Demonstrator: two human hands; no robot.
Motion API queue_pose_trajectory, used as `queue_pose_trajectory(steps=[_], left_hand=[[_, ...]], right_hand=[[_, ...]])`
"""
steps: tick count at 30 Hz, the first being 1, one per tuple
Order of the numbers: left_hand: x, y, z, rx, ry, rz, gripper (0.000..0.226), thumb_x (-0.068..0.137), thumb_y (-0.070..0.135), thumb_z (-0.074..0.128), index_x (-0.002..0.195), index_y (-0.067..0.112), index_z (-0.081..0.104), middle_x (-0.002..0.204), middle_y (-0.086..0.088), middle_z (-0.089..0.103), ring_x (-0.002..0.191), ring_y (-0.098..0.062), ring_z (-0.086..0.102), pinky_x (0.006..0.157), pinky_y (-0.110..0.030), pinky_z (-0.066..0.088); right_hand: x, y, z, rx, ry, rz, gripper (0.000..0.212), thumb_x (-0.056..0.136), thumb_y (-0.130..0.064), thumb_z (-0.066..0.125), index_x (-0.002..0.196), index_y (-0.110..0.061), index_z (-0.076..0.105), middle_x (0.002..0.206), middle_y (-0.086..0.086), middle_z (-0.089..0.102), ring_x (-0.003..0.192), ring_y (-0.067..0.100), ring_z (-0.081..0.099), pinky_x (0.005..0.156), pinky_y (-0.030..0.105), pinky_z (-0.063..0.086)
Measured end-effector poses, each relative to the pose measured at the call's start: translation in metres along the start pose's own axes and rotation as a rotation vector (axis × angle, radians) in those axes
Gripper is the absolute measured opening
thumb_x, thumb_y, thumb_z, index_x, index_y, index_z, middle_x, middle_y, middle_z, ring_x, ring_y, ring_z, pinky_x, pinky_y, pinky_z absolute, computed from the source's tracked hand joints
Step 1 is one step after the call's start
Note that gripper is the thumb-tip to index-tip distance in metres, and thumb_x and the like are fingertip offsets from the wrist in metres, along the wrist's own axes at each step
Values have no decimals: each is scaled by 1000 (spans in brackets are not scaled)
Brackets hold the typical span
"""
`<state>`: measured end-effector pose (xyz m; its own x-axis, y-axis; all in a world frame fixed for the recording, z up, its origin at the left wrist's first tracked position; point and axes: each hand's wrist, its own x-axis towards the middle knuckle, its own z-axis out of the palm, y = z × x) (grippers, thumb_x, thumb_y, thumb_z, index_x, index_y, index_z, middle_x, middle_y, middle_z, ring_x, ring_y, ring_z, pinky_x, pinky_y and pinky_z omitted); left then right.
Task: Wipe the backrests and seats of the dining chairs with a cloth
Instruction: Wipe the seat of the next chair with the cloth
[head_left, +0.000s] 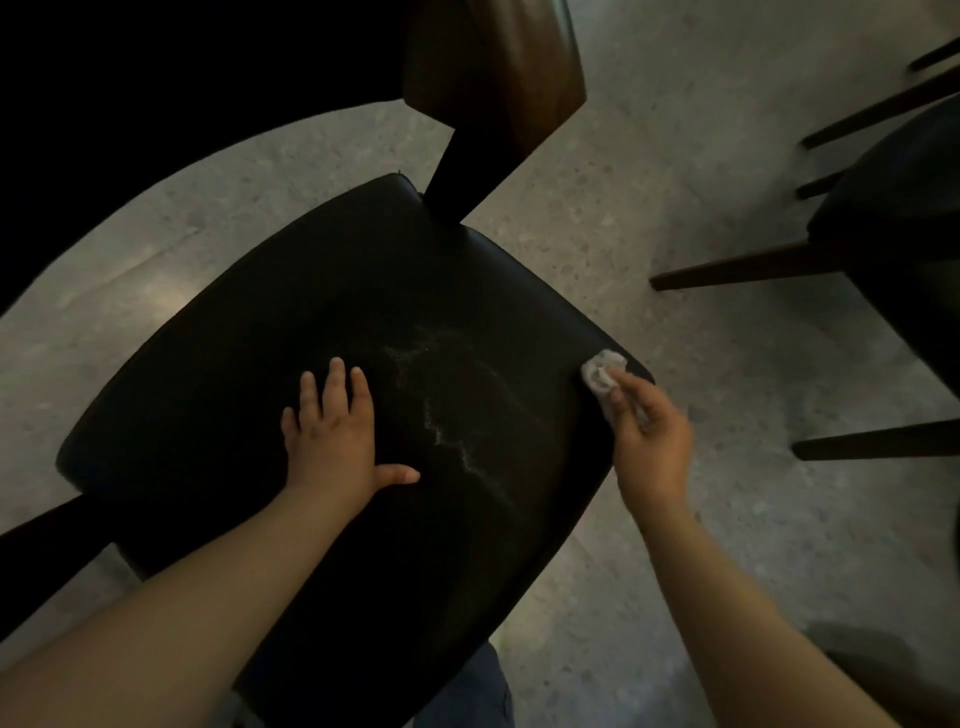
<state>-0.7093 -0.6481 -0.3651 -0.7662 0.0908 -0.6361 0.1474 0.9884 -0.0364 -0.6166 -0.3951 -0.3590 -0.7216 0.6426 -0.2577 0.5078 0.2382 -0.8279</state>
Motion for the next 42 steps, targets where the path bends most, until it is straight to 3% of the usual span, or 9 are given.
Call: queue_pose_trajectory(steps=[4, 8, 13, 19, 25, 31, 35, 38, 42], left_hand=[[0, -3, 2, -15, 9, 6, 133, 62, 70, 72, 152, 20, -12, 159, -8, -19, 147, -35, -11, 118, -54, 11], [-3, -8, -1, -81, 15, 24, 133, 62, 70, 73, 153, 21, -11, 160, -5, -20, 147, -32, -12, 119, -52, 10], [-19, -18, 2, -220, 102, 10, 124, 68, 69, 69, 154, 19, -4, 161, -2, -13, 148, -27, -9, 119, -50, 8], [-17, -44, 8, -290, 123, -152, 125, 65, 70, 71, 153, 23, -5, 161, -4, -11, 148, -32, -6, 119, -53, 12], [-9, -49, 28, -254, 135, -161, 127, 63, 75, 67, 153, 22, -6, 160, -3, -14, 148, -32, -7, 118, -53, 12], [-8, -50, 29, -264, 111, -138, 124, 67, 73, 66, 152, 22, -8, 159, -1, -18, 147, -32, -12, 117, -54, 9], [-10, -46, 22, -258, 90, -151, 123, 69, 71, 66, 153, 20, -8, 160, -4, -18, 147, -33, -12, 118, -54, 9], [-10, -47, 22, -252, 94, -140, 123, 69, 72, 65, 153, 20, -8, 159, -4, -18, 147, -34, -12, 118, -55, 10], [-8, -48, 27, -257, 98, -146, 124, 68, 74, 65, 151, 22, -11, 158, -2, -21, 146, -32, -15, 117, -55, 7]], right_hand=[[-46, 7, 19, 42, -30, -4, 37, 95, -12, 56, 113, -44, 60, 139, -11, 53, 130, -1, 44, 107, 14, 33], [-64, 3, 15, 17, -118, -65, 31, 94, -15, 57, 113, -39, 63, 118, -22, 63, 114, -7, 55, 102, 18, 44], [-23, -41, 21, -121, -300, -285, 29, 91, -27, 52, 116, -40, 58, 107, -39, 53, 109, -20, 49, 91, 1, 39], [34, -92, 71, -256, -479, -464, 33, 93, -29, 52, 125, -40, 53, 112, -31, 51, 100, -29, 43, 84, 1, 38], [74, -116, 135, -350, -505, -460, 38, 95, -23, 57, 133, -24, 54, 133, -4, 57, 120, 5, 51, 102, 24, 41], [59, -85, 118, -389, -705, -480, 31, 95, -19, 57, 124, -28, 62, 131, -6, 59, 124, 6, 50, 106, 22, 36], [47, -72, 70, -453, -905, -477, 28, 92, -25, 54, 109, -47, 60, 112, -32, 57, 111, -15, 51, 93, 4, 38], [47, -76, 60, -455, -865, -472, 35, 94, -20, 56, 108, -53, 56, 108, -34, 56, 107, -13, 54, 85, 7, 43], [58, -105, 108, -347, -683, -581, 29, 96, -19, 55, 122, -29, 62, 115, -21, 57, 102, -17, 52, 86, 4, 40]])
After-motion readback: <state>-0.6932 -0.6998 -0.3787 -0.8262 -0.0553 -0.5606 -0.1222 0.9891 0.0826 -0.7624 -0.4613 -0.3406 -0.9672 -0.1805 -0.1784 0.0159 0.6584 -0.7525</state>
